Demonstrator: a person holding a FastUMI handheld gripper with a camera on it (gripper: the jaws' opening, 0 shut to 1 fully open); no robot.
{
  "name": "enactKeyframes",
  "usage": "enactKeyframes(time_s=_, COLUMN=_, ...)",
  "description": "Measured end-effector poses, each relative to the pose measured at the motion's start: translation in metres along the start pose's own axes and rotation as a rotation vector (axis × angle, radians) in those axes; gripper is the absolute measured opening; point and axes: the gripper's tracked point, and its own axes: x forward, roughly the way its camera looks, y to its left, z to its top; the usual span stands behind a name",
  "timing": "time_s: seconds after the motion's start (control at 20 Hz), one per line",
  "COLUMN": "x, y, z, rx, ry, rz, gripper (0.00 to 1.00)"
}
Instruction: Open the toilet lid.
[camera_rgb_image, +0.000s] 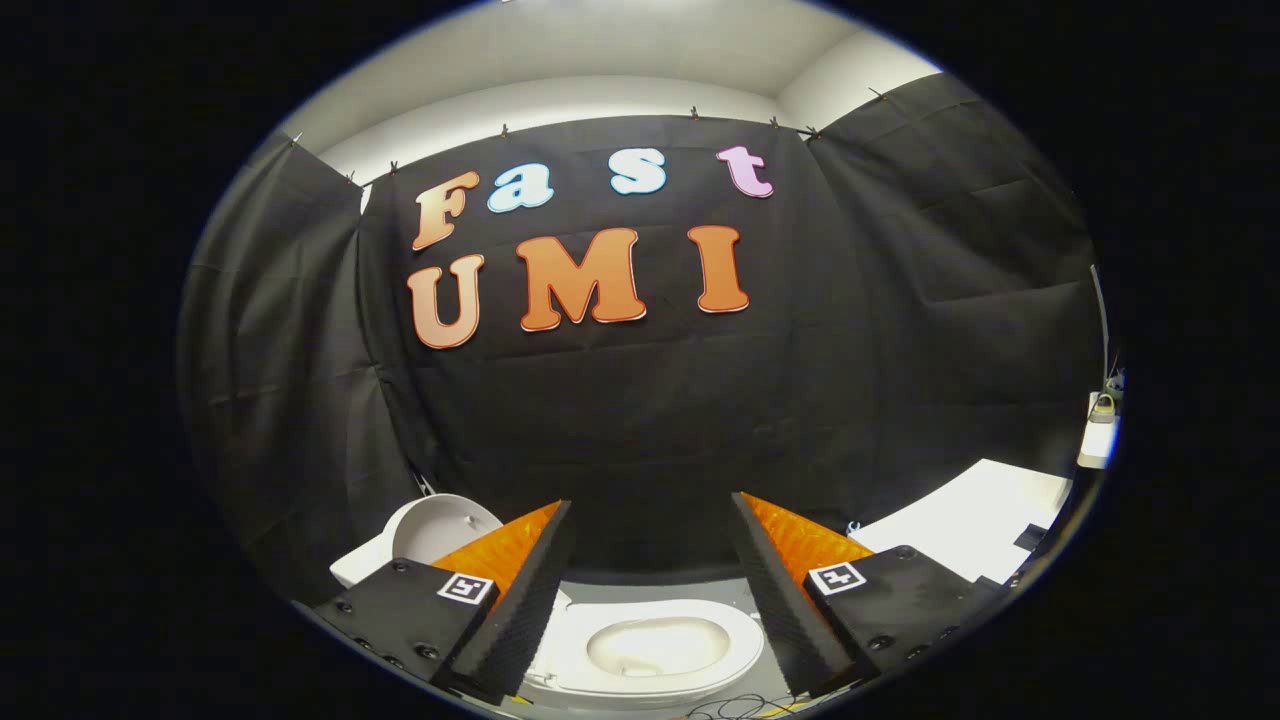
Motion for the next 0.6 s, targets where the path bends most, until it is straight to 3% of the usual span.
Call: enactKeyframes(time_s=0.6, x=-0.0033, y=-0.0099, z=0.0073, rx=-0.011, ry=-0.020, rz=-0.019, gripper=0.98)
